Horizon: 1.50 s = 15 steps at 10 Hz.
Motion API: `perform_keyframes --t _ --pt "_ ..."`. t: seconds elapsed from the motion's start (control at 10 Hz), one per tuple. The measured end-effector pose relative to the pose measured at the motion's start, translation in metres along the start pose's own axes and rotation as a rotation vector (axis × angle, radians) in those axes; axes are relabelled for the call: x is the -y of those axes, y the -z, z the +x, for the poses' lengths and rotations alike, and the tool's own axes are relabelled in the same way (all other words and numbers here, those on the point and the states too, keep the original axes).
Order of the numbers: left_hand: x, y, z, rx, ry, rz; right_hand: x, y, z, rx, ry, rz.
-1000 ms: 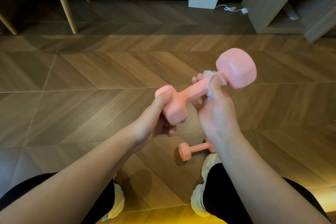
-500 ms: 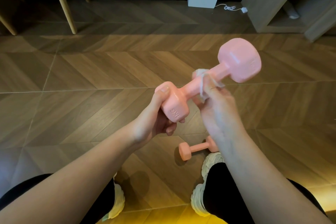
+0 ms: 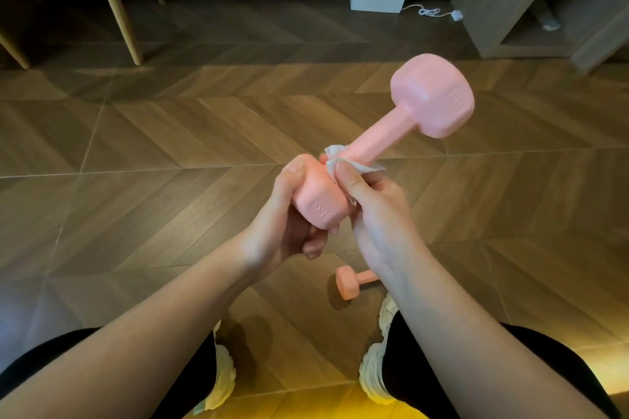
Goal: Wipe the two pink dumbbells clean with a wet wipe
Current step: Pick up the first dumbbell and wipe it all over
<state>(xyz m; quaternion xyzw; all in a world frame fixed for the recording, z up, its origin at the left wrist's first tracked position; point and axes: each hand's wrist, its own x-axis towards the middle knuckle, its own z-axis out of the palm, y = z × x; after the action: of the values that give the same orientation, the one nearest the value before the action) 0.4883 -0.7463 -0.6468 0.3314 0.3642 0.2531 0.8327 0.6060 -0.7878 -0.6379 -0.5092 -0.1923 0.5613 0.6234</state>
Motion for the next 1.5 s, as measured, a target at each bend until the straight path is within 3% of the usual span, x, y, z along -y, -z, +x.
perform_keyframes --t 0.1,0.3,0.5,0.8,0.9,1.0,1.1,1.4,1.5 --pt "-0.008 0.012 -0.002 0.189 0.073 -0.002 0.021 0.004 0.008 -0.072 0.038 0.038" --pt "-0.005 0.020 -0.003 0.234 0.279 0.043 0.036 0.023 0.012 -0.068 0.128 0.169" --pt "-0.005 0.015 -0.004 0.283 0.289 -0.082 0.002 0.000 -0.006 0.013 -0.052 -0.100" --pt "-0.007 0.024 -0.004 0.320 0.332 -0.072 0.042 0.016 0.013 -0.076 0.128 0.195" --pt "-0.002 0.017 -0.001 0.245 0.164 -0.127 0.042 0.020 0.014 -0.110 0.139 0.219" --pt "0.004 0.012 0.003 0.090 -0.111 0.071 0.046 0.022 0.015 -0.170 0.150 0.219" --pt "0.005 0.006 0.002 0.018 -0.262 0.239 0.049 0.024 0.016 -0.190 0.153 0.221" --pt "-0.001 0.001 0.001 0.039 -0.176 0.161 0.012 0.001 -0.001 0.002 0.049 0.039" --pt "-0.007 0.007 -0.001 0.066 -0.111 0.165 0.019 0.006 0.003 0.001 0.111 0.057"
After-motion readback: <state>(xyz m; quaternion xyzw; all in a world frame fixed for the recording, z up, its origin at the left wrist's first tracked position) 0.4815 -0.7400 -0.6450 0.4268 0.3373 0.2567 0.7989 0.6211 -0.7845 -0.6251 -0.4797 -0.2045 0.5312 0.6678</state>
